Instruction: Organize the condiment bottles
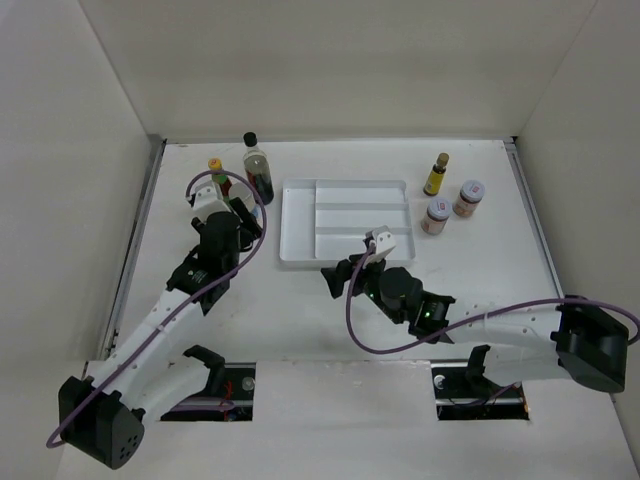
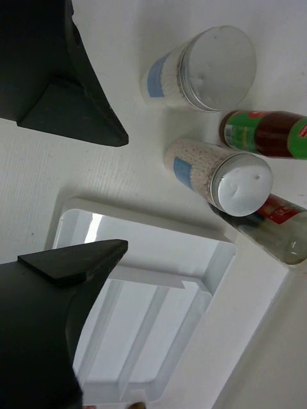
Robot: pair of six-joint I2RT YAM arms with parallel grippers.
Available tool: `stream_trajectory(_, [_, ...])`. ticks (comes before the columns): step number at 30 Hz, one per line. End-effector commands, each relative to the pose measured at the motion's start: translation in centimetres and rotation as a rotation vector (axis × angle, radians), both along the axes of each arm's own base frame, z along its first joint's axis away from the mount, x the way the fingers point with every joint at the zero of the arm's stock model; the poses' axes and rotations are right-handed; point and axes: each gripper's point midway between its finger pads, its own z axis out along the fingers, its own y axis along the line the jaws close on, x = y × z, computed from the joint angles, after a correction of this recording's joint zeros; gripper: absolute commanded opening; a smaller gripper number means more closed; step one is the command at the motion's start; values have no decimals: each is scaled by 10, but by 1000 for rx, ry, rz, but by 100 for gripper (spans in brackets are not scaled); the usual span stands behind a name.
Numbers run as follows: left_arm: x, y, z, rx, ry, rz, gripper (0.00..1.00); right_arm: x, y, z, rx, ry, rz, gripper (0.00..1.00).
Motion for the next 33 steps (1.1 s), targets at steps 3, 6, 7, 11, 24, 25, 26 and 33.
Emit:
stream_trajectory(3, [13, -12, 45, -82, -148, -43, 59, 2, 15, 23, 60, -45, 30, 78])
stream_trajectory(6, [21, -7, 67, -100, -208, -12, 58, 2, 15, 22, 52, -49, 38, 47])
stream_trajectory(7, [24, -5, 72, -101, -214, 0, 58, 3, 14, 22, 50, -48, 38, 38])
stream_trajectory(11, [47, -2, 97, -70, -246, 50, 58, 6, 7, 21, 51, -49, 23, 20])
stream_trajectory(24, [158, -20, 96, 129, -94, 22, 74, 19, -5, 10, 11, -32, -24, 79])
stream_trajectory(25, [163, -19, 92, 137, -82, 27, 74, 19, -4, 9, 4, -29, -22, 80])
stream_trajectory(26, [169, -16, 89, 140, -77, 36, 74, 19, -4, 9, 3, -29, -22, 80])
stream_trajectory(33, [201, -7, 77, 166, -57, 58, 71, 19, -4, 8, -4, -38, -19, 79])
